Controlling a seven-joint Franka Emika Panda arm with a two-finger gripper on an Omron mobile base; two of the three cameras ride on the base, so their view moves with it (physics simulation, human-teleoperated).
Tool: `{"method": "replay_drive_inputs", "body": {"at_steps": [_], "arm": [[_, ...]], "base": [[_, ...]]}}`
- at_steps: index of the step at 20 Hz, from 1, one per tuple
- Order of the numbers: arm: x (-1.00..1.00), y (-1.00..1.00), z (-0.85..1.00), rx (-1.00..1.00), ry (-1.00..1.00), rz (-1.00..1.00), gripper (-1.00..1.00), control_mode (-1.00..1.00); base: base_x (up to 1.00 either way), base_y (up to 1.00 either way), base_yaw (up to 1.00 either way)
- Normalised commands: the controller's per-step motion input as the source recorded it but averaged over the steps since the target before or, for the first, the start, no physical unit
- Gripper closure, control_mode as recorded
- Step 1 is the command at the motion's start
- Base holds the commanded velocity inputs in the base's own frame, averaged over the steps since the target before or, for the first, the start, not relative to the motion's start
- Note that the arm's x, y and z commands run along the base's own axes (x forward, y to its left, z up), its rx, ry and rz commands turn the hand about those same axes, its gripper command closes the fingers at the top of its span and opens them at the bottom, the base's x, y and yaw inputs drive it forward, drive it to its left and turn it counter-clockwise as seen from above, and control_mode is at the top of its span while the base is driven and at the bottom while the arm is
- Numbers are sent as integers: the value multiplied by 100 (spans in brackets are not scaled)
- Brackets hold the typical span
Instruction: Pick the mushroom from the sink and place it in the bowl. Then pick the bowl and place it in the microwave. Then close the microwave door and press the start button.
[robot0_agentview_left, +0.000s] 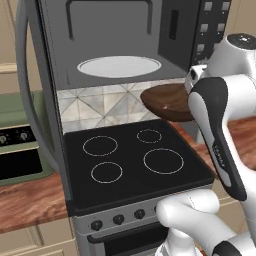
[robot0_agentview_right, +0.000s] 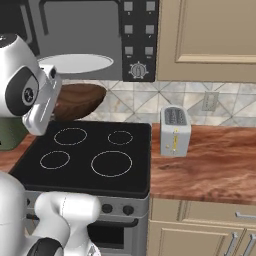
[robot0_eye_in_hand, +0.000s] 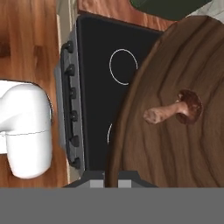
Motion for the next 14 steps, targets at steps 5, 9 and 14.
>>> {"method": "replay_drive_inputs", "body": {"at_steps": [5,9,14], "arm": [[0,15,29,0,-9,9,100,-100],[4,34,35,0,-6,2,100,-100],[13,42,31,0,0,0,100,-100]], "base": [[0,0,0],[0,0,0],[0,0,0]]}}
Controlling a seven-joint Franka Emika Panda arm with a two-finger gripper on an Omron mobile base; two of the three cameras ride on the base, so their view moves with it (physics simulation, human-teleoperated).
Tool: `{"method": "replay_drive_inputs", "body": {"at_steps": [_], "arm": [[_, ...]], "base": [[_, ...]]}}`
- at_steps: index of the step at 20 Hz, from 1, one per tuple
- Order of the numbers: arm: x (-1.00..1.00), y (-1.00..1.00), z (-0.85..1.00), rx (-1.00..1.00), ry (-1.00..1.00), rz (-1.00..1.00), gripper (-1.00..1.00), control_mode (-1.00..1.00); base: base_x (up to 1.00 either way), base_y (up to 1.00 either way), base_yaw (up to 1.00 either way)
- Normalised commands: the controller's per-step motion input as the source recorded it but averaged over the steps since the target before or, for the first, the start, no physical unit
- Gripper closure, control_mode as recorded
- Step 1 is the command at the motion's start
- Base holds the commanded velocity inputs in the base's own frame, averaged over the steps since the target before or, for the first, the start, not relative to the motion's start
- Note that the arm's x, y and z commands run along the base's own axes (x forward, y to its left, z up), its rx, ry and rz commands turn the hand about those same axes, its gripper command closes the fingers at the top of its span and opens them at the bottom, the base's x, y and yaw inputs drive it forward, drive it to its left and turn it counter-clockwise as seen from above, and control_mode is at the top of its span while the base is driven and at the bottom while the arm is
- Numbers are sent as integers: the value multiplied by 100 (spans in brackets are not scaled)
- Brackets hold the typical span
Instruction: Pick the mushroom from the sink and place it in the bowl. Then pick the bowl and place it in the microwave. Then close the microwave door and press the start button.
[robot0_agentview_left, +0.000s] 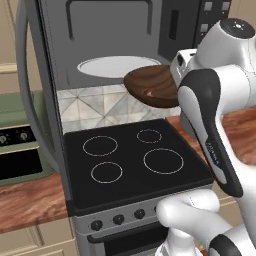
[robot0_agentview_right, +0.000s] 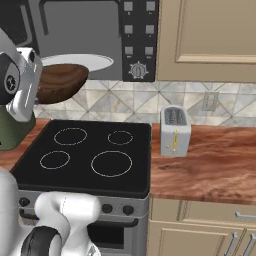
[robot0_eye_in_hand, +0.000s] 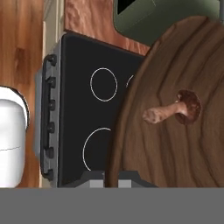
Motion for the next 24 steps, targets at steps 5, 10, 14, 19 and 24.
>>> {"method": "replay_drive_inputs", "body": {"at_steps": [5,10,14,19,24], "arm": [[39,44,22,0,0,0,100,-100],[79,33,11,0,0,0,100,-100],[96,23,4,0,0,0,100,-100],[98,12,1,0,0,0,100,-100],[99,2,0,0,0,0,100,-100]], "base": [[0,0,0],[0,0,0],[0,0,0],[0,0,0],[0,0,0]]}}
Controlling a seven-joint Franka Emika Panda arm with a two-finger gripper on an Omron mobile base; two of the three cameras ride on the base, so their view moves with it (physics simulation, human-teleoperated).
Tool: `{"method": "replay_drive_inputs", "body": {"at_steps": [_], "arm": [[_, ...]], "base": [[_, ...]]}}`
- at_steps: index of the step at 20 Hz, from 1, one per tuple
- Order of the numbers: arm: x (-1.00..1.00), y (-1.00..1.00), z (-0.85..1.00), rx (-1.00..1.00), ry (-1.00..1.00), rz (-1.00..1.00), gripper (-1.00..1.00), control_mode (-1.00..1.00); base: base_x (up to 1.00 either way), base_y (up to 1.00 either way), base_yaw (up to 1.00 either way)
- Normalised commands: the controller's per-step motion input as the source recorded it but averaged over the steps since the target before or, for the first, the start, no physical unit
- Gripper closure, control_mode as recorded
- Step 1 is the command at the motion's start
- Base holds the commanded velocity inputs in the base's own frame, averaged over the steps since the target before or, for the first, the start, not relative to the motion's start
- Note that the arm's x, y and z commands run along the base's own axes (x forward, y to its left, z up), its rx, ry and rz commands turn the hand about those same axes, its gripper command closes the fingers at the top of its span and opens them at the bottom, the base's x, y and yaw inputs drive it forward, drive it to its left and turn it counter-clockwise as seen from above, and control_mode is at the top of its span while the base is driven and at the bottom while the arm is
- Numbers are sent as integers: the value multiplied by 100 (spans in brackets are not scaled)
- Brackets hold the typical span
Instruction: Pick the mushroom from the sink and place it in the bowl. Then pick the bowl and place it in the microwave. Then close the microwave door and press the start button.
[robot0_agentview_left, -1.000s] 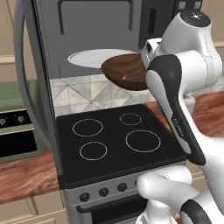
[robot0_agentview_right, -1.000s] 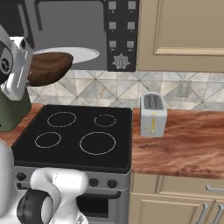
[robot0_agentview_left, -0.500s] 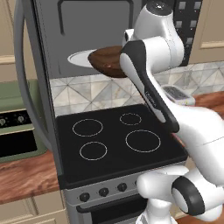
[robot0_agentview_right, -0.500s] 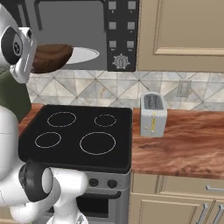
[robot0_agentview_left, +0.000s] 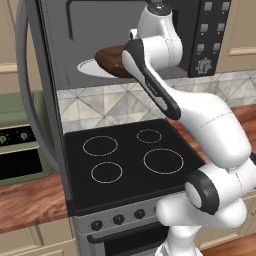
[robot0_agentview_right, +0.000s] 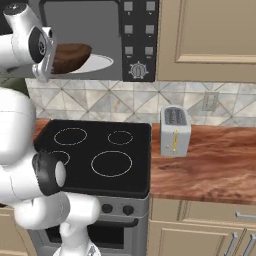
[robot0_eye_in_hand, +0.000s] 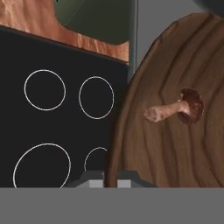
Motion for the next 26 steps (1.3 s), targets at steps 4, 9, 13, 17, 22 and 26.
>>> {"method": "replay_drive_inputs", "body": {"at_steps": [4,9,13,17,22,26], "arm": [[99,0,0,0,0,0,100,-100],[94,0,-8,0,1,0,100,-100],[74,0,-22,0,2,0,100,-100],[51,0,-31,0,3,0,100,-100],[11,0,-33,0,2,0,-100,-100],[0,0,-26,0,0,0,-100,-100]], "base": [[0,0,0],[0,0,0],[0,0,0],[0,0,0],[0,0,0],[0,0,0]]}}
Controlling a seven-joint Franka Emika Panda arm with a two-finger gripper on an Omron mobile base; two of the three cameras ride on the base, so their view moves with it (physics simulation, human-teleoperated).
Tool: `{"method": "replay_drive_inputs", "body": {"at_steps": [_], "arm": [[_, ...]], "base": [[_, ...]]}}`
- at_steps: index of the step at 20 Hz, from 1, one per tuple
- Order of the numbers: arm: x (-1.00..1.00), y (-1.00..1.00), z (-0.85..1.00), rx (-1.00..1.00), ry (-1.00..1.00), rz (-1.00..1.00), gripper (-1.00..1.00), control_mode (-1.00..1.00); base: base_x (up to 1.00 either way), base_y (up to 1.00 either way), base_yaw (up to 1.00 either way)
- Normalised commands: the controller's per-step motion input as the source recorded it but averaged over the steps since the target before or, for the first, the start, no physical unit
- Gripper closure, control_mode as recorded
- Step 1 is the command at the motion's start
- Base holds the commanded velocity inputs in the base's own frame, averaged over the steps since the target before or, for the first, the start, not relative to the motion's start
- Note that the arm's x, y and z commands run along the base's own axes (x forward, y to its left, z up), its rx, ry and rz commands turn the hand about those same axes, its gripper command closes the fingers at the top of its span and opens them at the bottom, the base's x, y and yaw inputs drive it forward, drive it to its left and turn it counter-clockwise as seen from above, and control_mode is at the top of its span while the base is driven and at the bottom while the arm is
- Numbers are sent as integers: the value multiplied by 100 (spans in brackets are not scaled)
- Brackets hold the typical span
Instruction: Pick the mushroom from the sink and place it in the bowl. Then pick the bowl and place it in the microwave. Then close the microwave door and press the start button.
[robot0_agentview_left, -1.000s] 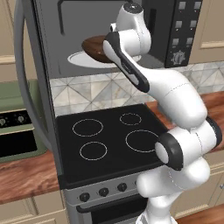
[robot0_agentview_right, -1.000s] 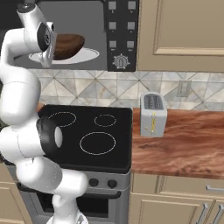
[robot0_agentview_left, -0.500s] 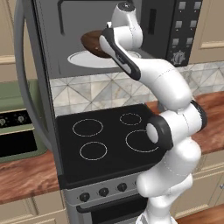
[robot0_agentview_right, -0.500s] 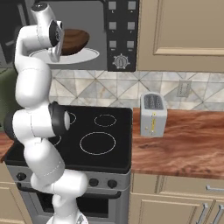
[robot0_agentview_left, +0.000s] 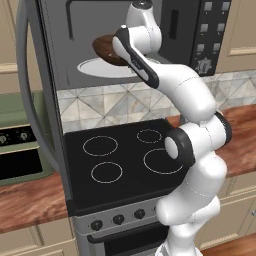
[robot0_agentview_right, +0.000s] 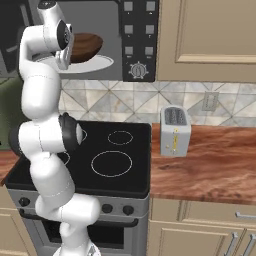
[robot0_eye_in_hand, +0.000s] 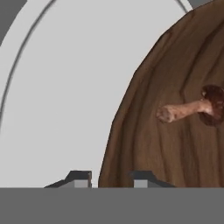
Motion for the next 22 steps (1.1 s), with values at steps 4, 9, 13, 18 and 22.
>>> {"method": "replay_drive_inputs", "body": {"at_steps": [4,9,13,18,22], "arm": [[-6,-5,-16,0,0,0,-100,-100],[-88,-17,0,2,-13,1,-100,-100],[-100,-31,0,6,-18,0,-100,-100],[-100,-43,-14,6,-17,1,-100,-100],[-100,-36,-50,3,-20,2,-100,-100]], "base": [[0,0,0],[0,0,0],[0,0,0],[0,0,0],[0,0,0]]}}
